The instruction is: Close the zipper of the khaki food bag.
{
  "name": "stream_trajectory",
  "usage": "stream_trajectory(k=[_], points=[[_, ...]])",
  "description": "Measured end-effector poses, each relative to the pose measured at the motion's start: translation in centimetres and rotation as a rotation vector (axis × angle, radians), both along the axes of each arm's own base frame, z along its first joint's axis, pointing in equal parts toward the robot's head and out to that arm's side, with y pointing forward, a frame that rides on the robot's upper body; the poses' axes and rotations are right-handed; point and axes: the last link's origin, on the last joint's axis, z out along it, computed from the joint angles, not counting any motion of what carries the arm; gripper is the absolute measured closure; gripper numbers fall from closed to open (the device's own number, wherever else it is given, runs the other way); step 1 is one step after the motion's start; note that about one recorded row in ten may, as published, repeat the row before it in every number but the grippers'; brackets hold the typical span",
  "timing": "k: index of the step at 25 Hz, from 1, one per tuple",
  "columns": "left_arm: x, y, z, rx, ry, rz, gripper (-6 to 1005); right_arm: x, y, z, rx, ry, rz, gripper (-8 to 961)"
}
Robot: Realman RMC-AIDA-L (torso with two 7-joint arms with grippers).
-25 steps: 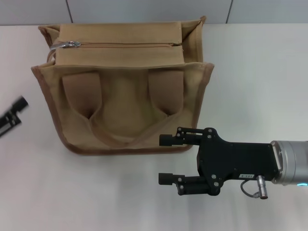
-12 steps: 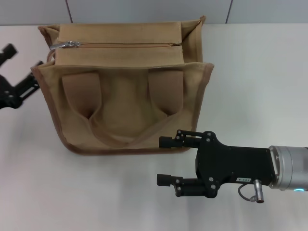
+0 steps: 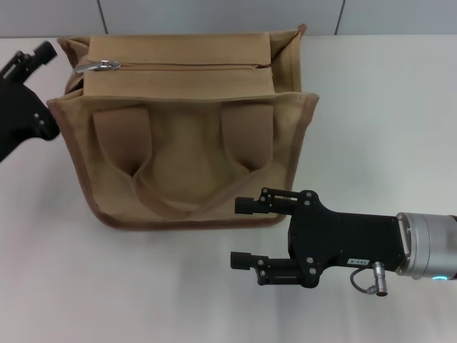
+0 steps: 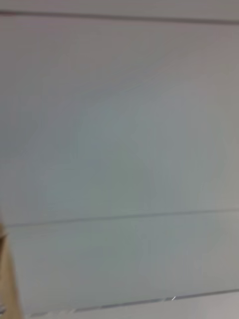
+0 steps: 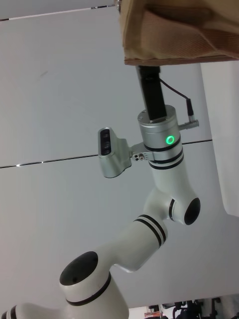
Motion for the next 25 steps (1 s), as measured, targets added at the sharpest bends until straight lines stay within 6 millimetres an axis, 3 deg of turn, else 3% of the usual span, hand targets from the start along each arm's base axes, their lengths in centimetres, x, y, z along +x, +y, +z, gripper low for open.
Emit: stream_trajectory(k=[9,23,25], points=[[-0.07,0.1,0.57,0.04,-0.046,0.019,297,0.23,0.22,-0.27,0.009,-0.014,-0.026,227],[-0.13,-0.4,-0.4,0.006,-0.054,0.024,327,0.0,0.72,-0.43,0.017,-0.025,-0.024,227],[-0.14,-0.41,-0.4,0.006,-0.054,0.024,369,0.06,0.72,-0.5,0.017,-0.028,-0.03,227]])
